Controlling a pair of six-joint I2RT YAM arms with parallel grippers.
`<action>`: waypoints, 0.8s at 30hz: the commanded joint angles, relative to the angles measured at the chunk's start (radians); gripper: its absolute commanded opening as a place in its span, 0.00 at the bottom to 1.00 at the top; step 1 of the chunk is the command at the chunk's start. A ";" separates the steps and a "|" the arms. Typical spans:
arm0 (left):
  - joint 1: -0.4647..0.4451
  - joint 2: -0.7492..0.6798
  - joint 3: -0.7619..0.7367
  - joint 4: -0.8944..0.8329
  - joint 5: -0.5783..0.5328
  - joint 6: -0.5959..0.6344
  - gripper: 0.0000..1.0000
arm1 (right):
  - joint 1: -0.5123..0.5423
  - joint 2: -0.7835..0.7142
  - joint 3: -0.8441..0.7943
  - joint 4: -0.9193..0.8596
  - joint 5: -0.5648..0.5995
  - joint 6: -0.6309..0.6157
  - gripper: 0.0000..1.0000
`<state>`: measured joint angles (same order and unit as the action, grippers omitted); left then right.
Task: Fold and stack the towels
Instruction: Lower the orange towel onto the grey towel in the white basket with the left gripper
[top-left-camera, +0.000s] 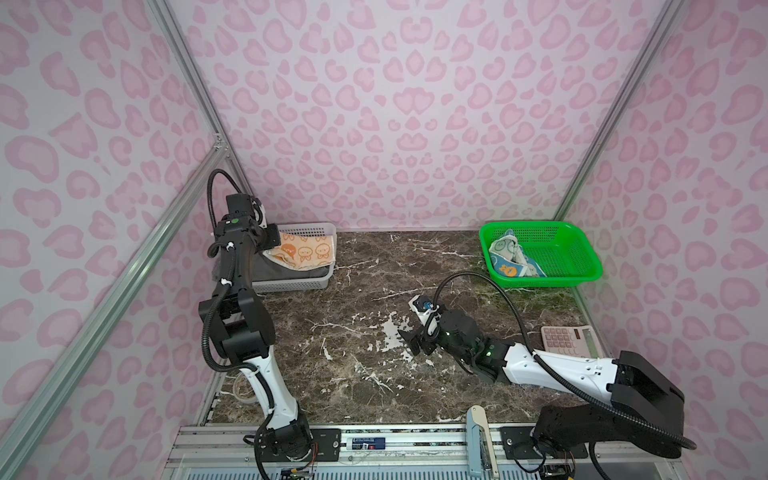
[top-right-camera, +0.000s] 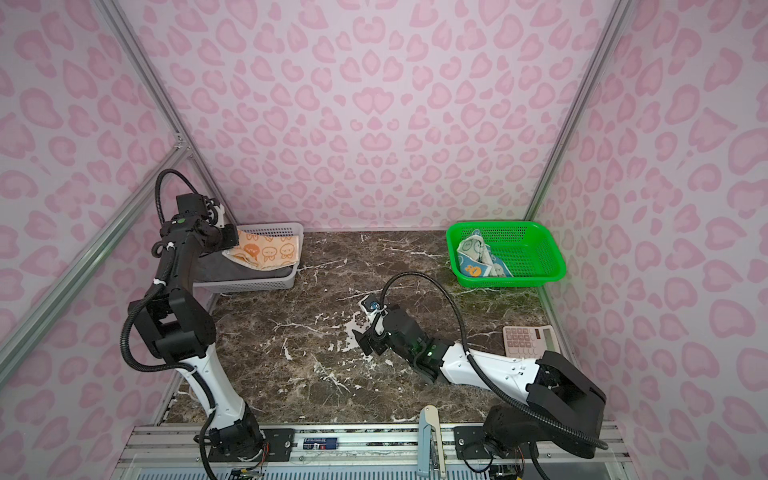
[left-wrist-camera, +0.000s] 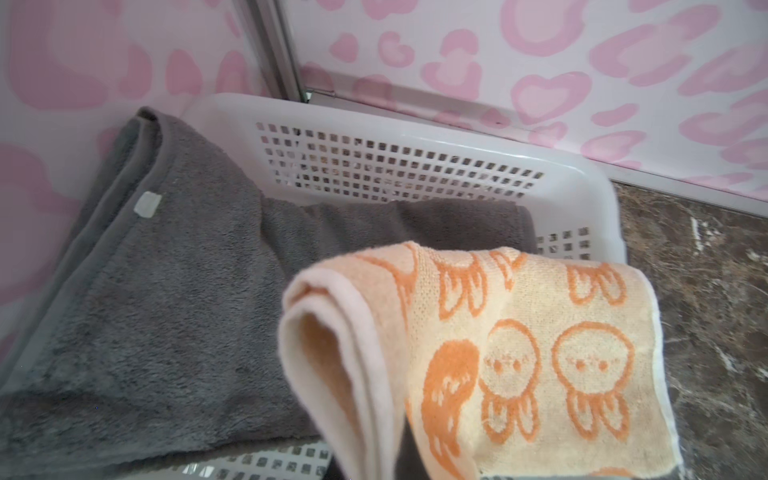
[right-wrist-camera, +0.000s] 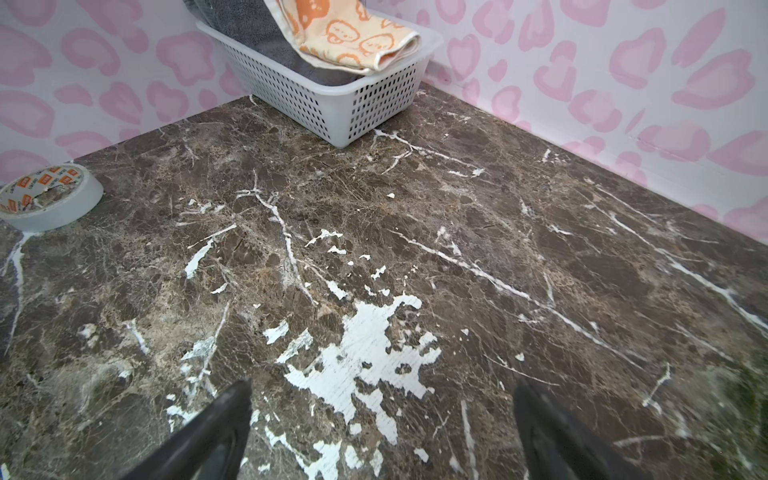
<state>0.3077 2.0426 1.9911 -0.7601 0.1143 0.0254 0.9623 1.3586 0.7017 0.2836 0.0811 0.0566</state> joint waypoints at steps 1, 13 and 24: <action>0.020 0.047 0.026 0.015 0.024 0.004 0.03 | 0.001 0.007 0.006 -0.011 0.010 -0.014 0.99; 0.053 0.233 0.205 -0.026 0.002 -0.056 0.52 | 0.001 -0.001 0.019 -0.043 0.029 -0.020 0.99; 0.026 0.132 0.161 -0.028 -0.015 -0.047 0.68 | -0.002 0.032 0.044 -0.026 0.015 -0.017 0.99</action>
<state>0.3466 2.2570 2.1632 -0.7765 0.0975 -0.0341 0.9611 1.3888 0.7403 0.2413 0.0959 0.0422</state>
